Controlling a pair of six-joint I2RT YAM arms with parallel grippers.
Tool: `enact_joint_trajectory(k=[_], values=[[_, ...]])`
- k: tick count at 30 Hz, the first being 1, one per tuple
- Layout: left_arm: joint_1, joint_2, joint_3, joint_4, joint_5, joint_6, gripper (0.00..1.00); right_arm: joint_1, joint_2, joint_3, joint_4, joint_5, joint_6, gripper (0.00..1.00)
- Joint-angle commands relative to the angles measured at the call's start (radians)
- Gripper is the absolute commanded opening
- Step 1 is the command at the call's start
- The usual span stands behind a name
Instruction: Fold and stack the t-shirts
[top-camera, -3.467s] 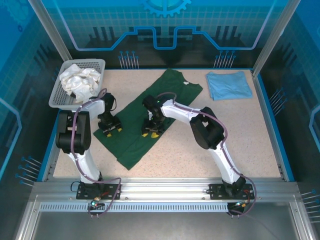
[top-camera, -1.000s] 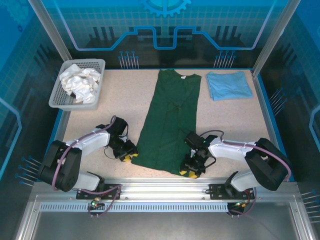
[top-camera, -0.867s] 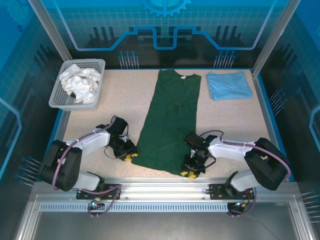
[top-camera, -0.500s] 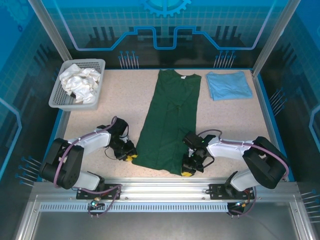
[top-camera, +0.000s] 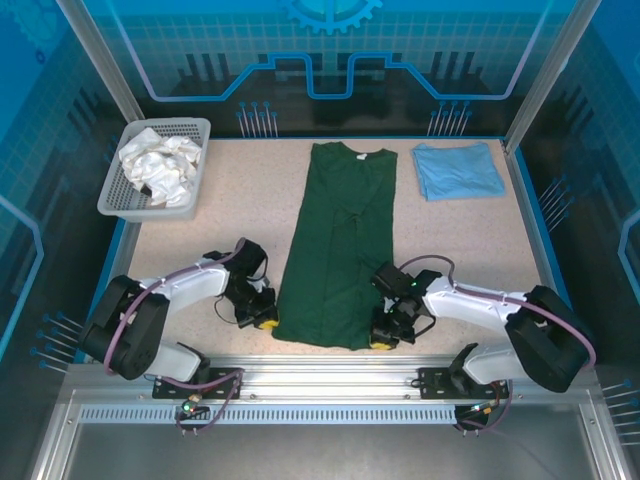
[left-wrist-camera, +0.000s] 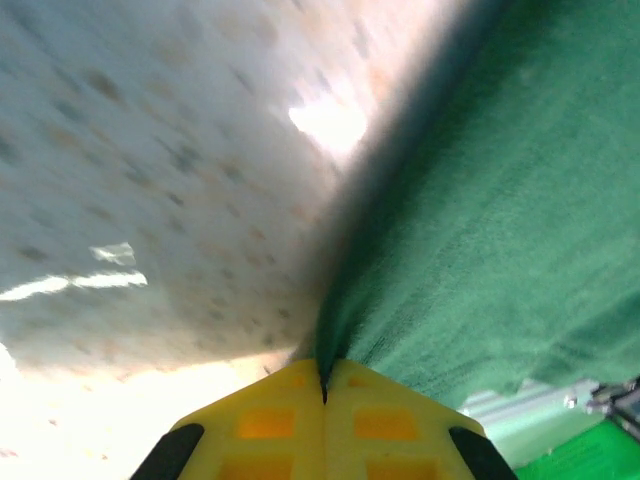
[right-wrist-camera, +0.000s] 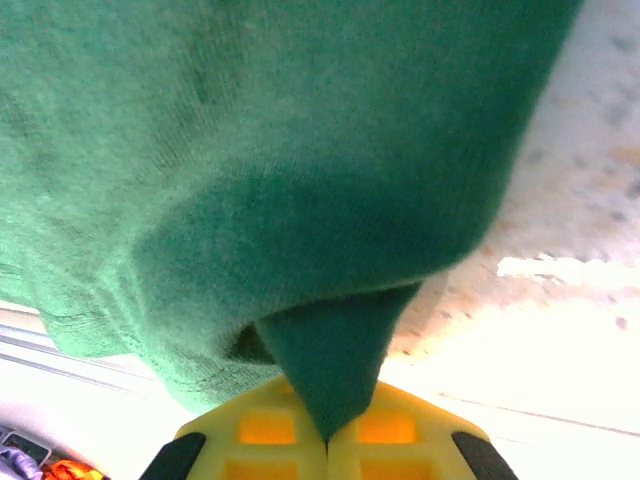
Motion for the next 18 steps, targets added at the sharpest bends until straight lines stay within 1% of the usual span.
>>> enact_joint_trajectory(k=[1, 3, 5, 9, 13, 15, 18], values=[[-0.033, 0.033, 0.06, -0.139, 0.126, 0.067, 0.0, 0.007, -0.07, -0.027, -0.118, 0.0, -0.012, 0.0], [-0.046, 0.048, 0.083, -0.182, 0.152, 0.086, 0.0, 0.006, -0.111, -0.029, -0.155, -0.001, -0.011, 0.0], [-0.05, 0.032, 0.1, -0.206, 0.157, 0.088, 0.0, -0.004, -0.145, -0.02, -0.188, -0.005, -0.014, 0.0], [-0.029, -0.013, 0.189, -0.271, 0.116, 0.089, 0.0, -0.072, -0.209, 0.041, -0.248, -0.009, -0.02, 0.0], [0.048, 0.018, 0.334, -0.314, 0.139, 0.092, 0.0, -0.21, -0.253, 0.155, -0.318, 0.007, -0.059, 0.0], [0.075, 0.05, 0.421, -0.317, 0.136, 0.092, 0.0, -0.301, -0.239, 0.216, -0.355, -0.006, -0.1, 0.0], [0.109, 0.133, 0.552, -0.302, 0.14, 0.073, 0.0, -0.436, -0.179, 0.289, -0.363, -0.037, -0.163, 0.0]])
